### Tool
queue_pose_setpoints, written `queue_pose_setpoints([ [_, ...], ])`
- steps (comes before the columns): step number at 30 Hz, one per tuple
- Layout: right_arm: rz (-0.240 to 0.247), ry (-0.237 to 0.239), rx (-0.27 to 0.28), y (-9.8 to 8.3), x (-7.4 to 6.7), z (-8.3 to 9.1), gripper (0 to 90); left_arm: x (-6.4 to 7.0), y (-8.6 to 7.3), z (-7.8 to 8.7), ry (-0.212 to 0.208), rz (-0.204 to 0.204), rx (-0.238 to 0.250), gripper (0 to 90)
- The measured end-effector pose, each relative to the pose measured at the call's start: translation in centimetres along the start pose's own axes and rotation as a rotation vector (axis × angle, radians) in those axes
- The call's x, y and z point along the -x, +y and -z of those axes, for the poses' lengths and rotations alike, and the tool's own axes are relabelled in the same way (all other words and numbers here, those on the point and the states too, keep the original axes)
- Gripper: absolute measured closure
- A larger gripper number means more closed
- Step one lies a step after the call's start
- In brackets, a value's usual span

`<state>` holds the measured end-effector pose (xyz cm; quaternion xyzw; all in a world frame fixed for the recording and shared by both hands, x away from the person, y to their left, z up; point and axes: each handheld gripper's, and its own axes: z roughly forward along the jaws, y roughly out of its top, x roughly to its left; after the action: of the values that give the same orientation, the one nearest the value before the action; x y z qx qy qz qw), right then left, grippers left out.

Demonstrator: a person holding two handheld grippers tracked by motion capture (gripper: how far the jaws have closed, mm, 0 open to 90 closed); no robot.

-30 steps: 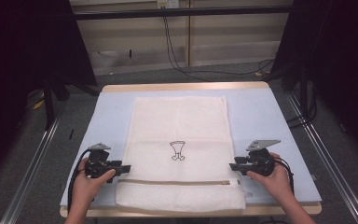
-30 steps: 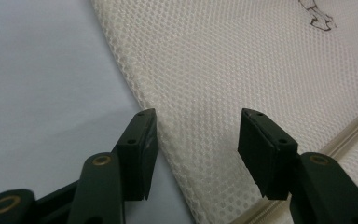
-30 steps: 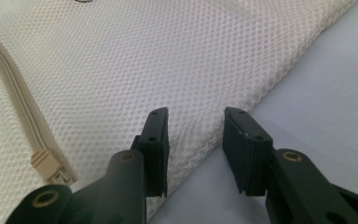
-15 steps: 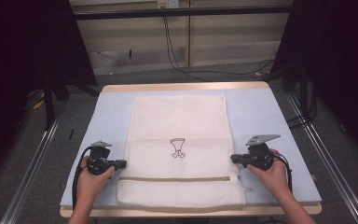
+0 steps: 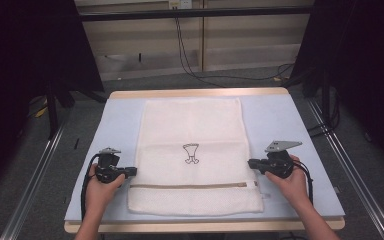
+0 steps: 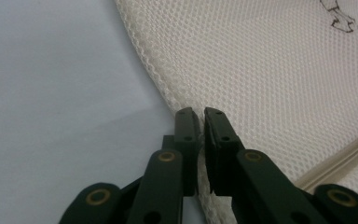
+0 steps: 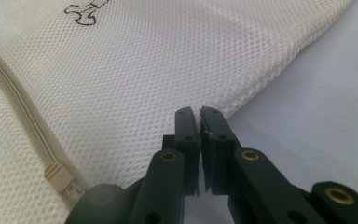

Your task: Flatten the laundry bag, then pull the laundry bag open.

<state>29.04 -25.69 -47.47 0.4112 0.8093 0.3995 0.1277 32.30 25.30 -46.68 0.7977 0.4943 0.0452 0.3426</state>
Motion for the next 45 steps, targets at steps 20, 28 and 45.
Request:
queue_pose_setpoints([
  [20,0.057,0.015,0.109,-0.8,-1.4,1.9,71.4,3.4,1.5,0.6,-0.129,-0.079,0.067,36.3],
  [28,0.032,0.045,0.107,-0.9,-1.8,2.7,89.2,6.4,2.4,-0.7,-0.165,-0.191,0.08,31.7],
  [45,0.026,0.062,0.02,-1.0,-3.1,2.5,90.0,11.8,4.8,-3.3,-0.285,-0.18,0.04,33.3],
])
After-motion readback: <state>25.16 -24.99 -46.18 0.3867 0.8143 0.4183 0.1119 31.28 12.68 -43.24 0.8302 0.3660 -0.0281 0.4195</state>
